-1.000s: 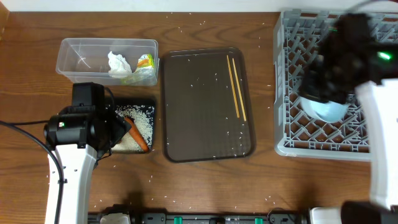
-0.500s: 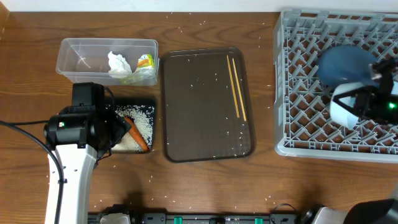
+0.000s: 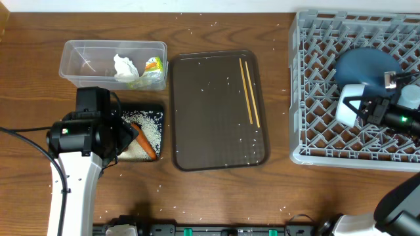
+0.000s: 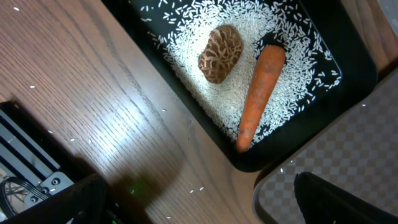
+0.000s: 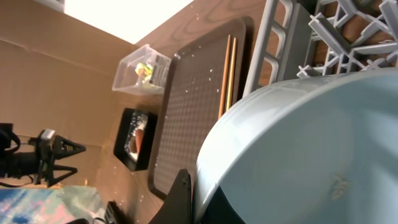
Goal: Sort waste into correct bins and load items into the dishwasher rack
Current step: 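Lower the light-blue bowl into the rack's right side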
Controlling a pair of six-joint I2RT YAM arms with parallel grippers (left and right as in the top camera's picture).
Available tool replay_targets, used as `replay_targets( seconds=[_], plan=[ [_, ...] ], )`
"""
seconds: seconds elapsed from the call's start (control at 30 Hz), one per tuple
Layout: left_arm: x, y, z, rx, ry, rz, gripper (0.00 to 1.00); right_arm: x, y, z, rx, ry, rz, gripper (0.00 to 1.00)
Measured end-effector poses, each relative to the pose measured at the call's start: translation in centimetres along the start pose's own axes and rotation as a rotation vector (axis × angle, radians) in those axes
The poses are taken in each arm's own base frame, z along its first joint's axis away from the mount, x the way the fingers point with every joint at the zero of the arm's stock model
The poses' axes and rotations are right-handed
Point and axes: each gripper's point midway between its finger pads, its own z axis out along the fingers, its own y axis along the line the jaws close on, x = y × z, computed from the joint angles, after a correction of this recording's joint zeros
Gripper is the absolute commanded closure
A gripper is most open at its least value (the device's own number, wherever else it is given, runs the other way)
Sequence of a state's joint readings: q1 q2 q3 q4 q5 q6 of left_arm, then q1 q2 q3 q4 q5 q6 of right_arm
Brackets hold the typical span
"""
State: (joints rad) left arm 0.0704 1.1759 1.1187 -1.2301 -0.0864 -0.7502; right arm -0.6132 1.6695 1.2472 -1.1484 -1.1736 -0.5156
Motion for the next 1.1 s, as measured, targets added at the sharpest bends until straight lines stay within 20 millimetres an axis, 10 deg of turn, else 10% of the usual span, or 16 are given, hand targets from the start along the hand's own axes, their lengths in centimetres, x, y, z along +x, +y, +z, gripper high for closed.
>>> replay_targets(
  seconds=[1.1],
  plan=[
    [0.0, 0.0, 0.0, 0.000, 0.000, 0.000, 0.02, 1.2, -3.8, -1.4, 0.112, 0.014, 0.363, 0.97]
  ],
)
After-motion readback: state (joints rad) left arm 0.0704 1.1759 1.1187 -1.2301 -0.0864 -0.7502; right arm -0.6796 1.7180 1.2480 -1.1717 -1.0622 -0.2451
